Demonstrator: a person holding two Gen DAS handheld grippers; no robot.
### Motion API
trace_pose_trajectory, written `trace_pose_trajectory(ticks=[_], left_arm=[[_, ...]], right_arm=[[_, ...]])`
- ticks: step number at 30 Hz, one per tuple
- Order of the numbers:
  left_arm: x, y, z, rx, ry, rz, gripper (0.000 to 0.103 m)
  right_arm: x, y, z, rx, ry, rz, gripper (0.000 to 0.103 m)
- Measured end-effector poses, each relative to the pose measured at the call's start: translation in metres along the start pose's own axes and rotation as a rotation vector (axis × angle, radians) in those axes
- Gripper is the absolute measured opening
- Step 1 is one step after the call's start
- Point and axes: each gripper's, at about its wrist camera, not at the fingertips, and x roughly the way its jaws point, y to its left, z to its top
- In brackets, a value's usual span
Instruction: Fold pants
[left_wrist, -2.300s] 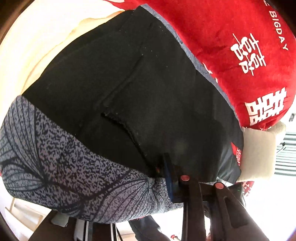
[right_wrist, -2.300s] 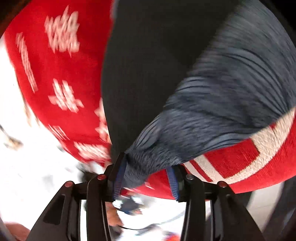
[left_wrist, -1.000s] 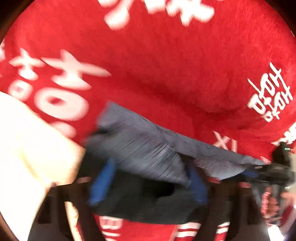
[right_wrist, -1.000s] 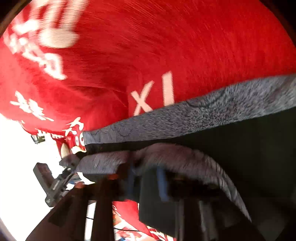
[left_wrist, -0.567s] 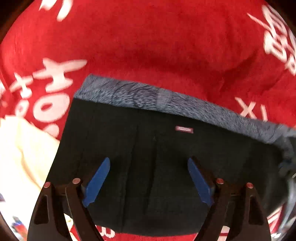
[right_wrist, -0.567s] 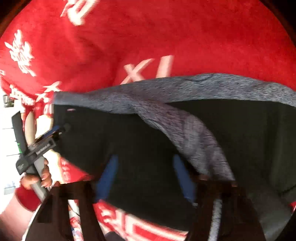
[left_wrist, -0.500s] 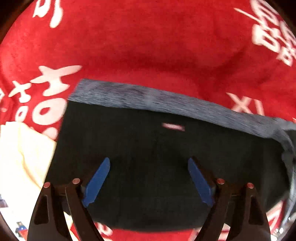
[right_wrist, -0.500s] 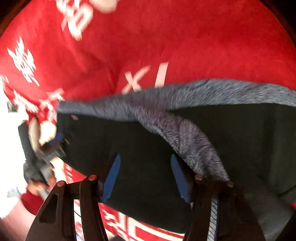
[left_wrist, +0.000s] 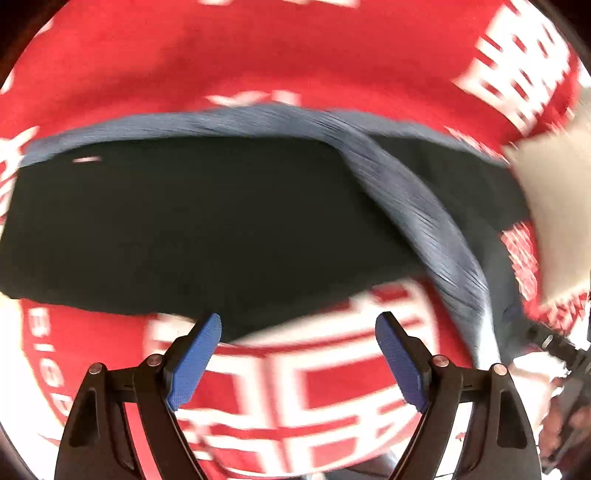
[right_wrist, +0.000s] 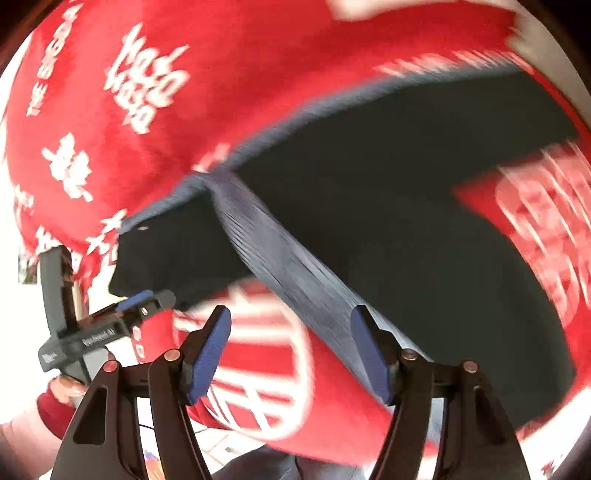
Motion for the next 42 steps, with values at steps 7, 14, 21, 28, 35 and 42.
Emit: trace_pose_trajectory(ticks=[7, 14, 21, 28, 35, 42], left_arm=[[0.017, -0.074, -0.031, 0.069, 0.033, -0.122, 0.086], [0.007, -0.101, -0.051, 0.111, 0.027, -0.15, 0.086], [0.029, -0.1, -0.042, 0.047, 0.037, -0.181, 0.086], [0.058, -0.113, -0.031, -0.025, 0.069, -0.203, 0.086], [0.061, -0.126, -0.023, -0.059, 0.091, -0.242, 0.086], [0.061, -0.139, -0.011, -0.078, 0.111, -0.305, 0.016]], right_arm=[[-0.047, -0.099, -0.116, 0.258, -0.061, -0.13, 0.071], [-0.048, -0.144, -0.151, 0.297, -0.11, -0.178, 0.071], [-0.041, -0.156, -0.141, 0.202, -0.105, -0.053, 0.065], [-0.038, -0.164, -0.137, 0.161, -0.093, 0.108, 0.048], [-0.024, -0.173, -0.127, 0.239, -0.032, 0.181, 0.002], [-0.054, -0.162, -0.1, 0.245, -0.012, 0.332, 0.002]])
